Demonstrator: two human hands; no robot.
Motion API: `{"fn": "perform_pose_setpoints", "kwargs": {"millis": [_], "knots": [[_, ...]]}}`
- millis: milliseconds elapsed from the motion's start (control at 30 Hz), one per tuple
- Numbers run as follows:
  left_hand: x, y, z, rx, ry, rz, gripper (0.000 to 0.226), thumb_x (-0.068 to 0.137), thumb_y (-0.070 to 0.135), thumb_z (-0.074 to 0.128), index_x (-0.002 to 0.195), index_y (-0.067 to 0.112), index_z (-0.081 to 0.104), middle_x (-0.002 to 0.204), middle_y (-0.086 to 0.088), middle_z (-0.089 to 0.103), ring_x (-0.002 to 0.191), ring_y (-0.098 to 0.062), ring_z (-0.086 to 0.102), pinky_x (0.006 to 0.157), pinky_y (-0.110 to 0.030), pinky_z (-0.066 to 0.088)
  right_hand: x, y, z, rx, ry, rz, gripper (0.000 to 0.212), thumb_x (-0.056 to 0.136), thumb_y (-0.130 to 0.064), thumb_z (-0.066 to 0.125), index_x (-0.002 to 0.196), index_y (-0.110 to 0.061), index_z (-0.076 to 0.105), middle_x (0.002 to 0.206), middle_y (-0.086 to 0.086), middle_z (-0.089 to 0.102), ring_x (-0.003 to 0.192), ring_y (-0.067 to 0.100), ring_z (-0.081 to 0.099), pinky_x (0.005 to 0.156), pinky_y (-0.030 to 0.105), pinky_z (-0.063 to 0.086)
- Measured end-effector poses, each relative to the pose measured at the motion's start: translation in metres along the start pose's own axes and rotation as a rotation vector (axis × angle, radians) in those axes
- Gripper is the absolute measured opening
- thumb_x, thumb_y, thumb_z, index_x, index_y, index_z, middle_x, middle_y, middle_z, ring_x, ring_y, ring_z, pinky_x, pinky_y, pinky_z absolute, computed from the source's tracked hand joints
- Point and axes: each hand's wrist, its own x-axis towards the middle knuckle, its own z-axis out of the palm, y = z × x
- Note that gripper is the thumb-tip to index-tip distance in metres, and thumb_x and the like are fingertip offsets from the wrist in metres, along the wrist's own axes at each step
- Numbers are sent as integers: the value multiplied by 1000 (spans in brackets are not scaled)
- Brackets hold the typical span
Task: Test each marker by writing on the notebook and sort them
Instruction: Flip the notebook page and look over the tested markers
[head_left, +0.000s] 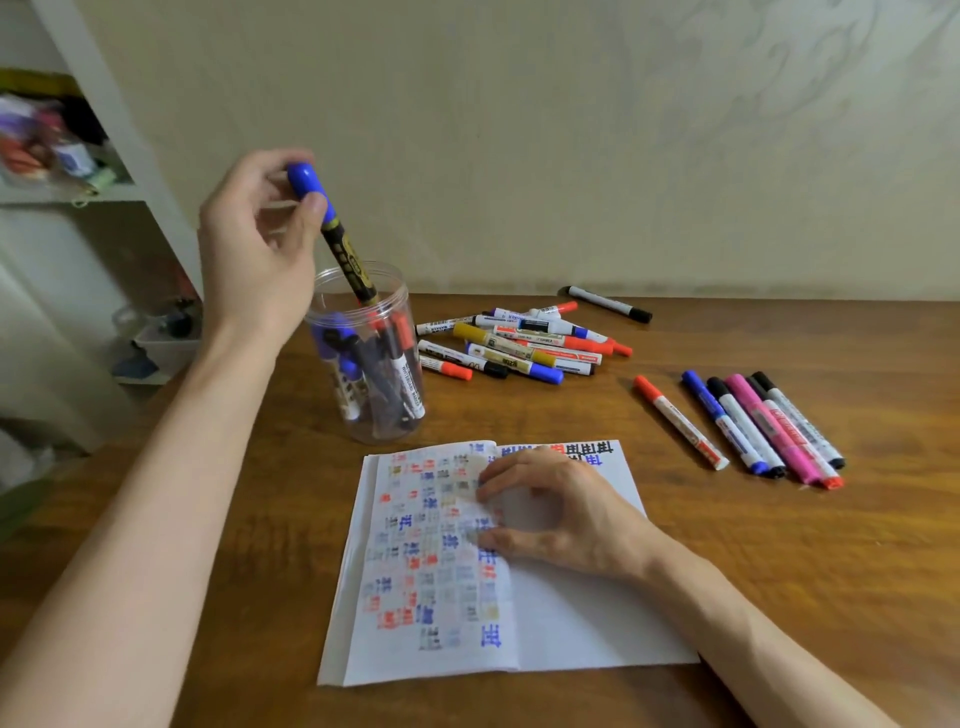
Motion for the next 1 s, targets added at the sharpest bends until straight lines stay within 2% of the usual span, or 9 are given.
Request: {"fn": "perform_pose_setpoints", "kwargs": {"millis": [100,200,400,767,900,1000], "knots": [[-7,-7,4,13,-10,10,28,98,15,62,126,16,62,110,-3,71,102,-12,70,85,-18,53,0,0,0,5,2,3,43,84,-57,82,121,-35,76,134,-24,64,131,-10,49,115,25,41],[-9,-6,6,-5,21,38,27,97,15,64,123,21,60,106,-3,73,100,-11,72,86,-23,56,0,0,0,11,-1,3,42,84,-56,82,120,-35,77,134,-24,64,131,-10,49,114,26,42],[-10,-6,7,4,70,58,28,96,14,65,118,25,52,96,7,71,96,-13,74,85,-27,57,0,1,0,8,1,-4,43,84,-57,82,120,-35,77,134,-24,64,130,-9,50,114,29,44],[-19,-6,8,40,159,85,31,96,9,63,118,28,52,98,11,67,95,-8,72,89,-24,56,0,3,1,12,1,-10,42,85,-55,82,120,-34,77,135,-23,64,131,-6,52,115,34,44],[-22,-12,8,143,84,34,27,97,15,67,121,23,58,101,5,69,95,-3,71,87,-24,57,0,4,1,15,-1,-5,42,85,-55,82,121,-34,76,135,-24,63,131,-6,51,115,35,44],[-28,-20,7,217,-27,-34,29,94,15,71,121,18,60,109,2,72,99,-6,71,87,-26,59,0,4,1,17,0,-7,42,85,-55,82,120,-34,77,135,-23,64,131,-5,52,114,35,45]]}}
